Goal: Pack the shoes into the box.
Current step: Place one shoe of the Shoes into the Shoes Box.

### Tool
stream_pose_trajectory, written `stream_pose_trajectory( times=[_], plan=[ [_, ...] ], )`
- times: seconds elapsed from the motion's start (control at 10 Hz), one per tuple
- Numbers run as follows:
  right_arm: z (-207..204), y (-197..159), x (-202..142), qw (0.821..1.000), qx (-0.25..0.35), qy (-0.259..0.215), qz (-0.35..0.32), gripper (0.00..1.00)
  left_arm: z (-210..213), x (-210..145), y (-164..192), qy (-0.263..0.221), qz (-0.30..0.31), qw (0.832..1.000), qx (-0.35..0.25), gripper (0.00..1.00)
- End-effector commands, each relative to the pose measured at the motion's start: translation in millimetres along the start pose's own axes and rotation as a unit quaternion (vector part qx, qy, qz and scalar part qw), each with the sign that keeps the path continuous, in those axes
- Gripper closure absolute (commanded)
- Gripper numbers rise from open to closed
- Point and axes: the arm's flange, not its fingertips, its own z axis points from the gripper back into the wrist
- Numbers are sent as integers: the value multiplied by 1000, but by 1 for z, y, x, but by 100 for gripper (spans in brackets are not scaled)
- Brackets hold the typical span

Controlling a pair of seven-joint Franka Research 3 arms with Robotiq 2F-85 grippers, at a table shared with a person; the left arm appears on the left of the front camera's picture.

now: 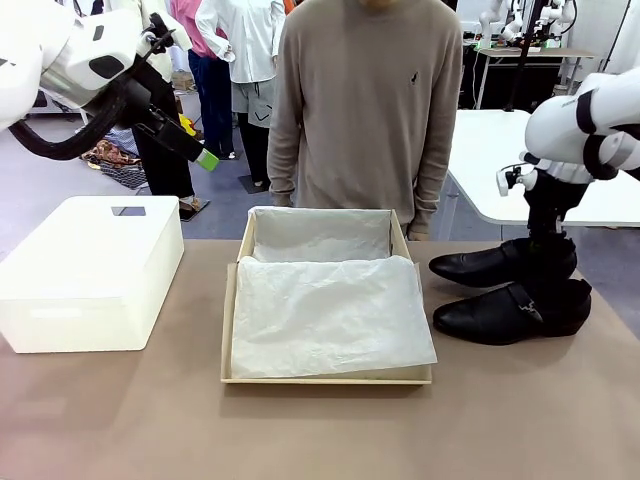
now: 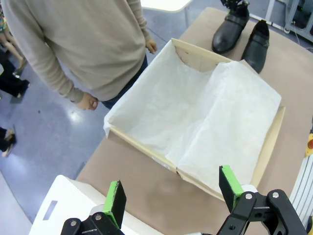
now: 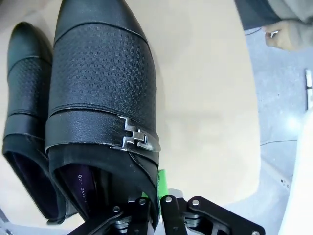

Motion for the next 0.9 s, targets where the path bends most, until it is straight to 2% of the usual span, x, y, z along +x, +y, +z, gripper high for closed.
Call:
stream_pose_trajectory(
  times=[0.0,0.2,0.5,0.8],
  plan=[
    [35,0,6,999,17,-6,-28,100,0,-2,2,-7,-4,1000,-6,0],
    [71,10,19,999,19,-5,-36,100,0,-2,2,-7,-4,1000,-6,0],
    [114,29,51,999,4,26,-26,100,0,-2,2,-7,-4,1000,-6,0],
    [138,46,87,998,-3,55,-9,100,0,-2,2,-7,-4,1000,-6,0]
  ],
)
